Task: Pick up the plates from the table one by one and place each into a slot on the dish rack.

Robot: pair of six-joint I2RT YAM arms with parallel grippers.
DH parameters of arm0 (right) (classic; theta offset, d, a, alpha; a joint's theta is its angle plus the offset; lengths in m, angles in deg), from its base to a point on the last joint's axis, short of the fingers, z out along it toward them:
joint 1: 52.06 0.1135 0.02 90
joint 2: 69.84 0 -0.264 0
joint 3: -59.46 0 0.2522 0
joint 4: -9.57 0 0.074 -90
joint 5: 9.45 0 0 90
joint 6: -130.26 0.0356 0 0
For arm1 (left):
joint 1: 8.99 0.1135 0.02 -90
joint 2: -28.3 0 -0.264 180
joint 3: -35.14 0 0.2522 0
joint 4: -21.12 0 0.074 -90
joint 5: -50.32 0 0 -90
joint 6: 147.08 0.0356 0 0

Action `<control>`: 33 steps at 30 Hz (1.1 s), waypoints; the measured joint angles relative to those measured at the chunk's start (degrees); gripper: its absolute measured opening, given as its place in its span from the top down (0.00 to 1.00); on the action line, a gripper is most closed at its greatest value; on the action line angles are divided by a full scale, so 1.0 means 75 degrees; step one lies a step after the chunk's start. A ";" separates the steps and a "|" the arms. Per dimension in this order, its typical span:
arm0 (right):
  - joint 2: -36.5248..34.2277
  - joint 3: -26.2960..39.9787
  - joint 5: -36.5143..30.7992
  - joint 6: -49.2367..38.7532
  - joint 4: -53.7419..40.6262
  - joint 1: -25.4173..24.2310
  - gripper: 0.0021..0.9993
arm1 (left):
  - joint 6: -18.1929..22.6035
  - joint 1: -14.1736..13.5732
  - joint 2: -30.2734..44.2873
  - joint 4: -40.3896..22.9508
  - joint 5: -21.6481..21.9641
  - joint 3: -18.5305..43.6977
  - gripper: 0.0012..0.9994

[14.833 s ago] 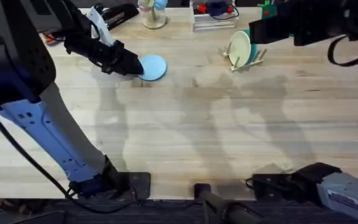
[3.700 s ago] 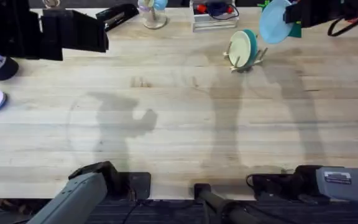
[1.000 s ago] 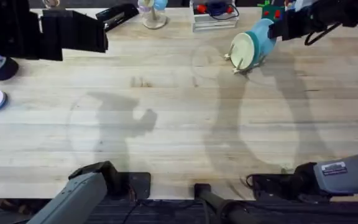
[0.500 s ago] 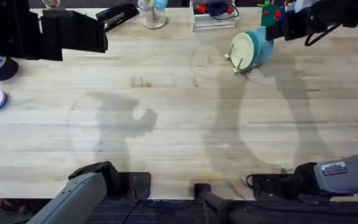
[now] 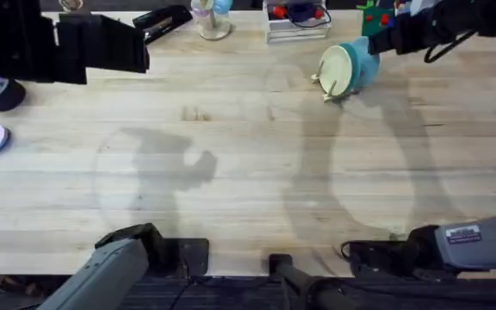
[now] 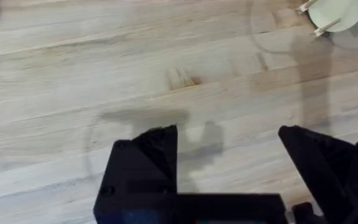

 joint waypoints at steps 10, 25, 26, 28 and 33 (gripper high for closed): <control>0.1806 0.0000 0.0003 0.0039 -0.1055 0.0000 0.23 | 0.0000 0.0000 0.0000 0.0000 0.0000 0.0000 0.01; 0.4192 0.0000 0.0006 0.0853 -0.2888 0.0000 0.00 | -0.0003 0.0000 0.0000 0.0000 0.0000 0.0000 0.01; 0.4326 0.0000 0.0009 0.0962 -0.2951 0.0000 0.00 | -0.0001 0.0000 0.0000 -0.0001 0.0000 0.0000 0.01; 0.4603 0.0000 0.0009 0.1239 -0.3032 0.0000 0.00 | 0.0000 0.0000 0.0000 -0.0002 0.0002 0.0000 0.01; 0.5171 0.0000 0.0009 0.1732 -0.3330 0.0000 0.00 | -0.0003 0.0000 0.0000 0.0000 0.0000 0.0000 0.01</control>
